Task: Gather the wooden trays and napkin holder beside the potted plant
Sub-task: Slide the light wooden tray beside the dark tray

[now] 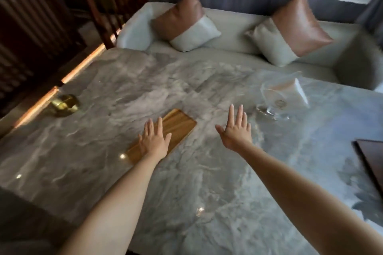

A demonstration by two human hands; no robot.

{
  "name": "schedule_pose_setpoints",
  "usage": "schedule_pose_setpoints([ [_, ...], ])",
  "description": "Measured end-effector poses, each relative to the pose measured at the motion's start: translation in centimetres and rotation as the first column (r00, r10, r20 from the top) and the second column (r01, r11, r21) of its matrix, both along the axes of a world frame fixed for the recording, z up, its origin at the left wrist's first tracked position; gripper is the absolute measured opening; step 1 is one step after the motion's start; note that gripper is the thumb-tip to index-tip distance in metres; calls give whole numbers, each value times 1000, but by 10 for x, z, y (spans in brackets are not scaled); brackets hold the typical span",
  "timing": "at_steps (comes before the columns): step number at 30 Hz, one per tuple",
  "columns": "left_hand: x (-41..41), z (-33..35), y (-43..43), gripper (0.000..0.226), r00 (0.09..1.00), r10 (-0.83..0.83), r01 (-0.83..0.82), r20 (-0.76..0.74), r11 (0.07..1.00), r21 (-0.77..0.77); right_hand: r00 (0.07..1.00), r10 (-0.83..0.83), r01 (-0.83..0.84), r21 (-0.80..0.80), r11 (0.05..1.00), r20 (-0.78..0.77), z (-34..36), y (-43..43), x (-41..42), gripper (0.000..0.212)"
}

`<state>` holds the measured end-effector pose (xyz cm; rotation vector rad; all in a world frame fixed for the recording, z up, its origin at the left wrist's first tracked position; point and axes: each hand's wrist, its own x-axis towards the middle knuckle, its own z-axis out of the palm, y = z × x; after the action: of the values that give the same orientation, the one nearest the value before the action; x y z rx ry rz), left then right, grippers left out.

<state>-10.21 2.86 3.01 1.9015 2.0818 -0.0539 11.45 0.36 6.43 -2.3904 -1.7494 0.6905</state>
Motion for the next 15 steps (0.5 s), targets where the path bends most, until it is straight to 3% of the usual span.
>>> schedule_pose_setpoints([
  [6, -84, -11, -14, 67, 972, 231, -234, -51, 971, -56, 991, 134, -132, -64, 989, 28, -16, 40, -58, 77],
  [15, -116, -40, -4, 66, 955, 296, -284, 27, 935, -213, 993, 118, -117, -209, 971, -5, -47, 72, -90, 76],
])
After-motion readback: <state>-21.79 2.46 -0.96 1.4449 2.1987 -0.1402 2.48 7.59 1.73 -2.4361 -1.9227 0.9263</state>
